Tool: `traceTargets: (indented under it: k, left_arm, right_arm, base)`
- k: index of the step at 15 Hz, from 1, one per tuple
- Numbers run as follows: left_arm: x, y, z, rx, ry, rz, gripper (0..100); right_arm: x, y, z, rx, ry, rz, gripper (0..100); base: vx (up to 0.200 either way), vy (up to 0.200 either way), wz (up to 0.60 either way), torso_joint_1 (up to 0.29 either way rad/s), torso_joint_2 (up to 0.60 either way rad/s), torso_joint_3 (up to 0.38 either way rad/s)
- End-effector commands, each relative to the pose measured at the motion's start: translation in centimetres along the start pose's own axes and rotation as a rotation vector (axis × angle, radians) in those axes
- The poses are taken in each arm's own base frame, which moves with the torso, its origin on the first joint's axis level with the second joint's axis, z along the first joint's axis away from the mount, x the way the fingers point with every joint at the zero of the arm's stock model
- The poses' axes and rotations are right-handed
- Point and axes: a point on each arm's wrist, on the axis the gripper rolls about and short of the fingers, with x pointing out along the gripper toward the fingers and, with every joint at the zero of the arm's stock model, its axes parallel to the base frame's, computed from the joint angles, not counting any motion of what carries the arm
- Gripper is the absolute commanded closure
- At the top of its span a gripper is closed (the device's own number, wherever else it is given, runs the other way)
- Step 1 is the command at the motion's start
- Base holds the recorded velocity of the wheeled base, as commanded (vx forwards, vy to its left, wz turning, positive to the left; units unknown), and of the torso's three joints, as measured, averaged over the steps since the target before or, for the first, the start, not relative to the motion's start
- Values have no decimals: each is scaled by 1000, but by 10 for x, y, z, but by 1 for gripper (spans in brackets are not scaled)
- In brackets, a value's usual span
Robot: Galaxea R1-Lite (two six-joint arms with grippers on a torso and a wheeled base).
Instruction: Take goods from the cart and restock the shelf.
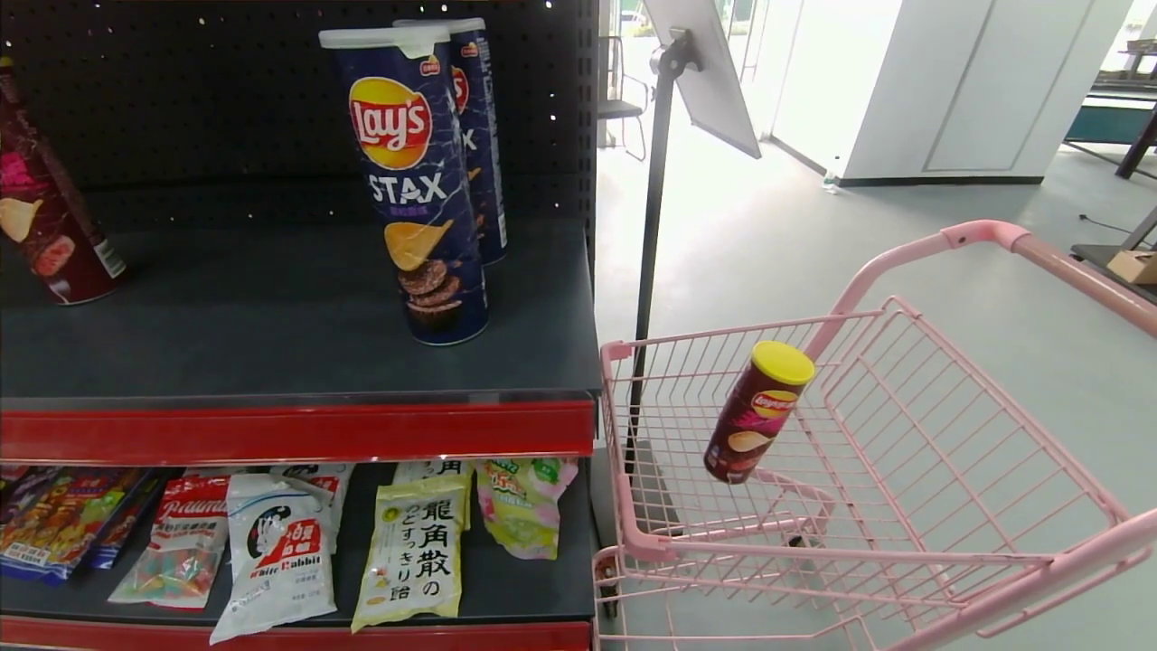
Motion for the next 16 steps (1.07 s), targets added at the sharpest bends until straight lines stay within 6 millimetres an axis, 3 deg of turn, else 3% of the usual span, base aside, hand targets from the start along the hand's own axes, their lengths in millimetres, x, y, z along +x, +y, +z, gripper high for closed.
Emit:
traceTargets:
  k: [1, 3, 7, 13, 16]
  left_arm:
    - [0, 0, 0, 0, 0, 0, 0]
    - [0, 0, 0, 0, 0, 0, 0]
    - [0, 0, 0, 0, 0, 0, 0]
    - [0, 0, 0, 0, 0, 0, 0]
    - [0, 0, 0, 0, 0, 0, 0]
  right_arm:
    - [143, -6, 99, 46, 117, 300, 0]
    - [191, -13, 70, 6, 207, 504, 0]
    - [271, -72, -24, -225, 260, 768, 0]
    - [330, -89, -130, -208, 350, 925, 0]
    - [355, -87, -163, -169, 388, 958, 0]
  base:
    - [0, 0, 0, 0, 0, 0]
    - [0, 0, 0, 0, 0, 0]
    - [0, 0, 0, 0, 0, 0]
    - [0, 0, 0, 0, 0, 0]
    - [0, 0, 0, 0, 0, 0]
